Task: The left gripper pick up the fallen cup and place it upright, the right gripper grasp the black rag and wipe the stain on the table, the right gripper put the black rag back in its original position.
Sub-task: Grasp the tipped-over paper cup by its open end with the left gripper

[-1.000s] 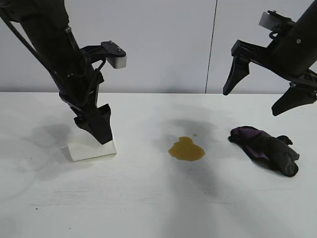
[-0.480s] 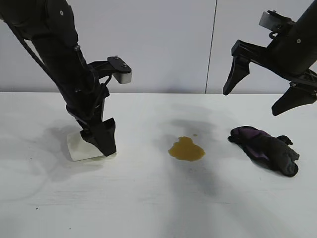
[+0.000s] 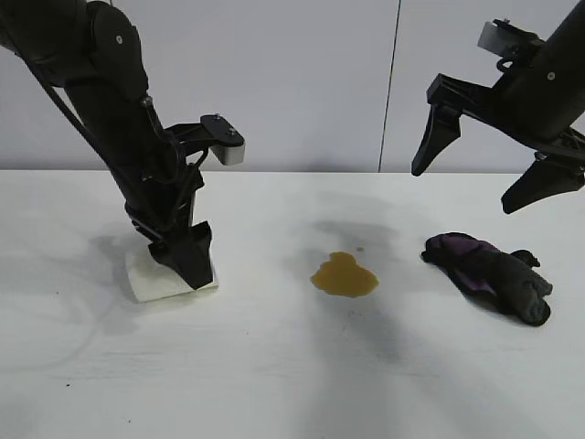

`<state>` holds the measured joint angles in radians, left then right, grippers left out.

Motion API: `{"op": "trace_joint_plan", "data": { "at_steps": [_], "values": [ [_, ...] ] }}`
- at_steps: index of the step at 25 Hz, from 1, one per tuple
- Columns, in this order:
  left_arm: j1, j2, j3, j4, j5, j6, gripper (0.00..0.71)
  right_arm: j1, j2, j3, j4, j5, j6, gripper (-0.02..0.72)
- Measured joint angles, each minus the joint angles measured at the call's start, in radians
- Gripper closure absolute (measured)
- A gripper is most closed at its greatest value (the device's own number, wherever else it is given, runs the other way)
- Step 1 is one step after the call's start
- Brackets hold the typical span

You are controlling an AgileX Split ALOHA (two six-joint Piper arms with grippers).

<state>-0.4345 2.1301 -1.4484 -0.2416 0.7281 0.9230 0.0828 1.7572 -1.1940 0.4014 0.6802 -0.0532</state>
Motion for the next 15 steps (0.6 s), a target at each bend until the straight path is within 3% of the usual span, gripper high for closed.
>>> {"op": "trace_joint_plan", "data": {
  "at_steps": [8,12,15],
  "values": [
    [0.003,-0.009,0.0,-0.038,-0.001,0.025,0.2,0.0,0.0,0.0,0.0,0.001,0.0,0.009],
    [0.026,-0.058,0.0,-0.186,0.0,0.152,0.201,0.0,0.0,0.0,0.0,0.002,0.0,0.009],
    [0.074,-0.101,0.0,-0.37,0.011,0.299,0.204,0.0,0.0,0.0,0.0,0.004,0.0,0.009]
  ]
}}
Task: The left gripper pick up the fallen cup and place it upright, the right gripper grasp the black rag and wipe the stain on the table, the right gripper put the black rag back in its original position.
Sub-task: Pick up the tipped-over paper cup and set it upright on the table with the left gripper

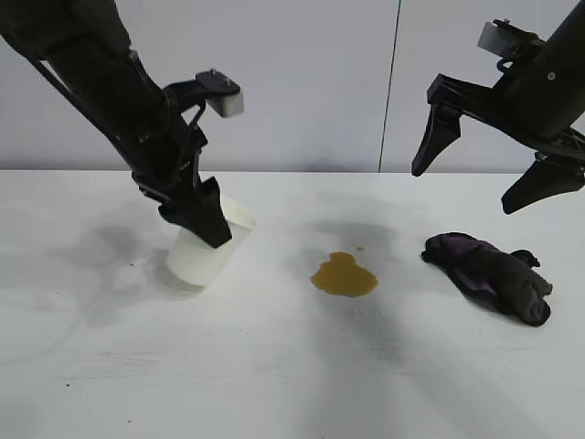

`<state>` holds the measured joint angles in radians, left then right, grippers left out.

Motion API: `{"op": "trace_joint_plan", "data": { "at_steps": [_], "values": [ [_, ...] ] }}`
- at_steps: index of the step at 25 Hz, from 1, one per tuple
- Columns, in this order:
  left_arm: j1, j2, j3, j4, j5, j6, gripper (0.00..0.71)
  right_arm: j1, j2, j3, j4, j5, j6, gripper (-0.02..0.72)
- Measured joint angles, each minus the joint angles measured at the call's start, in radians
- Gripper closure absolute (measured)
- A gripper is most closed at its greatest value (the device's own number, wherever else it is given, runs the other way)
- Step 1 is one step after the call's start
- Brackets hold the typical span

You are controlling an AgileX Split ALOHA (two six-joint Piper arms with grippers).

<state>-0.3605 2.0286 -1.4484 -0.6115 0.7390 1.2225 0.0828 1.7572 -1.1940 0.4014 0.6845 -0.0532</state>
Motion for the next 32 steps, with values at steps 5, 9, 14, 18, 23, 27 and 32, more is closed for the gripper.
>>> {"op": "trace_joint_plan", "data": {
  "at_steps": [5,9,14,18,23,27,32],
  "values": [
    [0.1,-0.021,0.0,-0.356,0.094,0.261,0.204,0.0,0.0,0.0,0.0,0.001,0.0,0.009],
    [0.169,-0.023,0.038,-0.539,0.137,0.46,0.205,0.0,0.0,0.0,0.0,0.001,0.0,0.009],
    [0.239,-0.023,0.151,-0.716,0.186,0.759,0.243,0.0,0.0,0.0,0.0,0.001,-0.001,0.009],
    [0.259,-0.023,0.234,-0.802,0.192,0.948,0.251,0.0,0.0,0.0,0.0,0.001,-0.001,0.009],
    [0.26,-0.015,0.3,-0.882,0.185,1.111,0.252,0.0,0.0,0.0,0.0,-0.003,-0.001,0.009],
    [0.26,0.026,0.305,-0.914,0.177,1.143,0.252,0.0,0.0,0.0,0.0,-0.003,-0.001,0.009],
    [0.263,0.061,0.305,-0.92,0.145,1.17,0.252,0.0,0.0,0.0,0.0,-0.003,-0.001,0.009]
  ]
}}
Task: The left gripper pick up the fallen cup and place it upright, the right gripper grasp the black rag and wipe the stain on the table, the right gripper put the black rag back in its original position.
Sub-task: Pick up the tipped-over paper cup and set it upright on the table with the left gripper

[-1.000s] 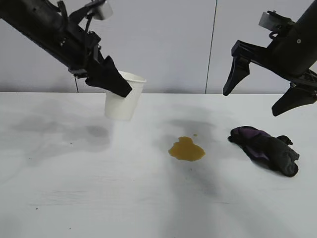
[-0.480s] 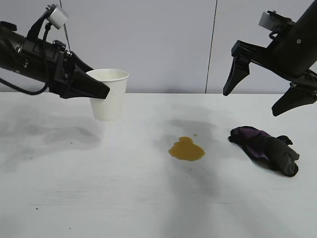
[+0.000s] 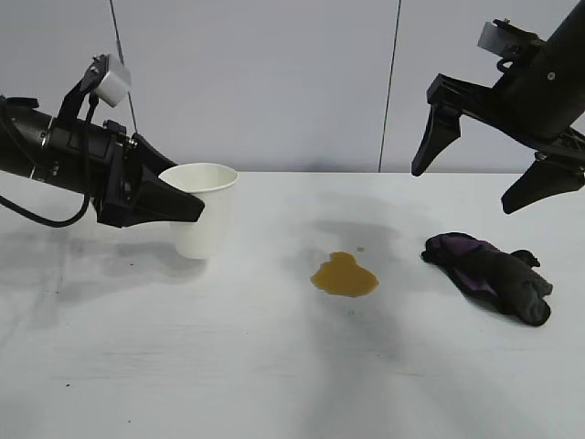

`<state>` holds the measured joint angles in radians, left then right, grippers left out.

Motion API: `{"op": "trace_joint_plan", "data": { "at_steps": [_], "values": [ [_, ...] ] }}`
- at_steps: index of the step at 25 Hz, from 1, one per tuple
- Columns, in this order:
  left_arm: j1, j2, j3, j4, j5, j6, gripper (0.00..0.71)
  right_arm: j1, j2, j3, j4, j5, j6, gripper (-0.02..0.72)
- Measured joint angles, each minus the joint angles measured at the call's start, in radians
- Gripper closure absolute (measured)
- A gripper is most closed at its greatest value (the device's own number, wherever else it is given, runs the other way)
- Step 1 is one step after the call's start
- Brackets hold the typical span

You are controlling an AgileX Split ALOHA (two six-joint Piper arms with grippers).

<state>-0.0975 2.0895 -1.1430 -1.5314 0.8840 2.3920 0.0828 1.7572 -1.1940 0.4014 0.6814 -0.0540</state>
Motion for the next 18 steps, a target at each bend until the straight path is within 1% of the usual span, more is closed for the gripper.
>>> {"op": "trace_joint_plan", "data": {
  "at_steps": [9,18],
  "values": [
    [0.0,0.003,0.002,0.017,-0.036,0.042,0.252,0.0,0.0,0.0,0.0,0.001,0.0,0.009],
    [0.0,0.03,0.007,0.02,-0.031,0.045,0.252,0.0,0.0,0.0,0.0,0.001,0.0,0.009]
  ]
}}
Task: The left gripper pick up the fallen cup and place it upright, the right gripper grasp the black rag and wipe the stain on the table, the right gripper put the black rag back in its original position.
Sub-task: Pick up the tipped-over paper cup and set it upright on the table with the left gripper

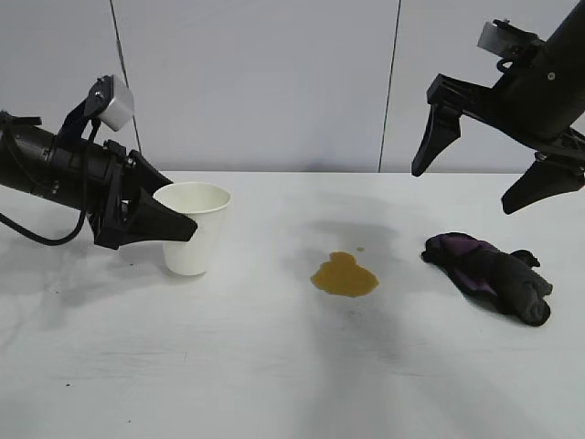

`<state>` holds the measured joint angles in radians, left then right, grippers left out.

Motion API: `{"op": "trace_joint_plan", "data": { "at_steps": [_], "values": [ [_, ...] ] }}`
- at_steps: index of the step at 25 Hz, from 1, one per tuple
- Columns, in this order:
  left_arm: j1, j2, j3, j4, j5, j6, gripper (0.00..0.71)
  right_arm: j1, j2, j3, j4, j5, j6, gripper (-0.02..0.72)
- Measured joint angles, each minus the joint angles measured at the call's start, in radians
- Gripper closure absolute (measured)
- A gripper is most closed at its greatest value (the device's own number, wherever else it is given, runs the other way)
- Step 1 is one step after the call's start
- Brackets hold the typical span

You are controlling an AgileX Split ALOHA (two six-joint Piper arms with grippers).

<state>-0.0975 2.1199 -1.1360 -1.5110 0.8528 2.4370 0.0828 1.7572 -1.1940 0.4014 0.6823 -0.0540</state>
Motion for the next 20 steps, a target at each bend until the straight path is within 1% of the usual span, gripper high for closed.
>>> {"op": "trace_joint_plan", "data": {
  "at_steps": [8,14,20],
  "values": [
    [0.0,0.002,0.003,-0.002,0.007,0.0,0.244,0.0,0.0,0.0,0.0,0.003,0.0,0.009],
    [0.0,0.002,0.003,-0.002,0.013,0.002,0.108,0.0,0.0,0.0,0.0,0.003,0.0,0.009],
    [0.0,0.002,0.003,-0.002,0.091,-0.009,0.04,0.0,0.0,0.0,0.0,0.003,0.0,0.009]
  ]
}}
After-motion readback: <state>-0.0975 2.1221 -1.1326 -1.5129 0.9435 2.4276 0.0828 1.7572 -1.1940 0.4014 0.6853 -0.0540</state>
